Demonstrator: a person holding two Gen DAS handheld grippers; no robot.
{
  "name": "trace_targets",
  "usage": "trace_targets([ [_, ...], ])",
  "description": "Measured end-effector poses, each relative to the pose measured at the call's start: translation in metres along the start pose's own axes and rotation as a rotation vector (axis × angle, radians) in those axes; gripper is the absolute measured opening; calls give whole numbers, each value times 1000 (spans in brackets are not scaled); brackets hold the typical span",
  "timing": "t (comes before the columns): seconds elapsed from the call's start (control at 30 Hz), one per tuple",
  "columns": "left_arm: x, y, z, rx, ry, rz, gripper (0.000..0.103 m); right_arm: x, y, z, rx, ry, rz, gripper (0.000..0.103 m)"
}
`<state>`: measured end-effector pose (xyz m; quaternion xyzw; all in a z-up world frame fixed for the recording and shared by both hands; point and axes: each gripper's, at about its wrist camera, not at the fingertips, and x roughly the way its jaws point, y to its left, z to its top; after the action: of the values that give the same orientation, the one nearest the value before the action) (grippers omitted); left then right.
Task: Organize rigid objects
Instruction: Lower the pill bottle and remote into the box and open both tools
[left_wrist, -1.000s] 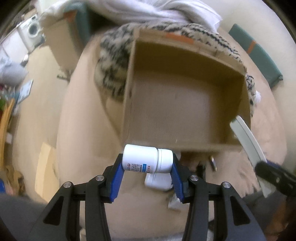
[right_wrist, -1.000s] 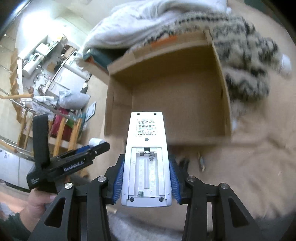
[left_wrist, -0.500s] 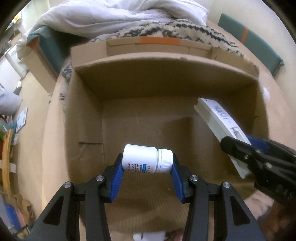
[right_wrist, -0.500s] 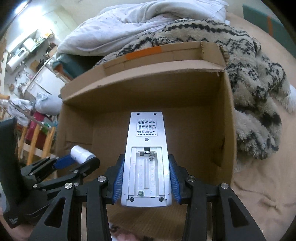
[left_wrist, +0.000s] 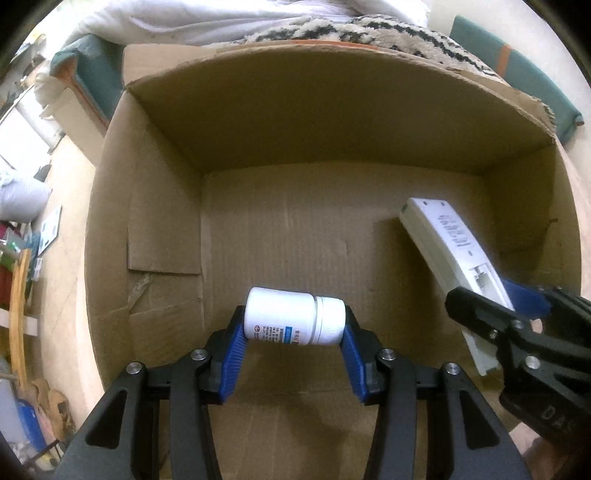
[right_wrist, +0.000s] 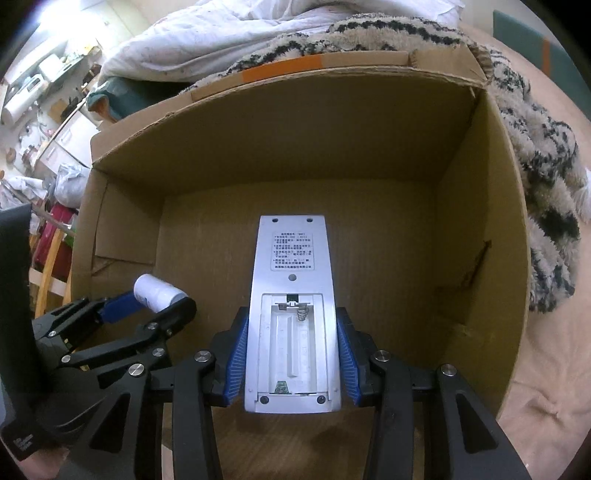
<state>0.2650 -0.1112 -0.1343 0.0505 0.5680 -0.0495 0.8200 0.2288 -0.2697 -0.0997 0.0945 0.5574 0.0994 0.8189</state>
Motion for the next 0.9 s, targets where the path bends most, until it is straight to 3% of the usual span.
trace_targets([
  [0.2,-1,2,-1,3,-1,6,44,-4,-2,-1,20,-13,31,47],
  [0.4,-2,1,1,7,14,-1,45,-20,-1,3,35,-75,56,59],
  [0.47,-5,1,2,3,12,-18,51,-26,0,3,34,-96,67,63],
  [0.53,-10,1,3,-1,7,-37,56,-33,3,4,21,-123,66,80],
  [0.67,-21,-1,4,-2,-10,-38,66,-44,9,3,-5,-168,55,102],
  [0.9,-42,-9,1,0,-56,-15,69,-56,9,1,3,-209,41,103],
])
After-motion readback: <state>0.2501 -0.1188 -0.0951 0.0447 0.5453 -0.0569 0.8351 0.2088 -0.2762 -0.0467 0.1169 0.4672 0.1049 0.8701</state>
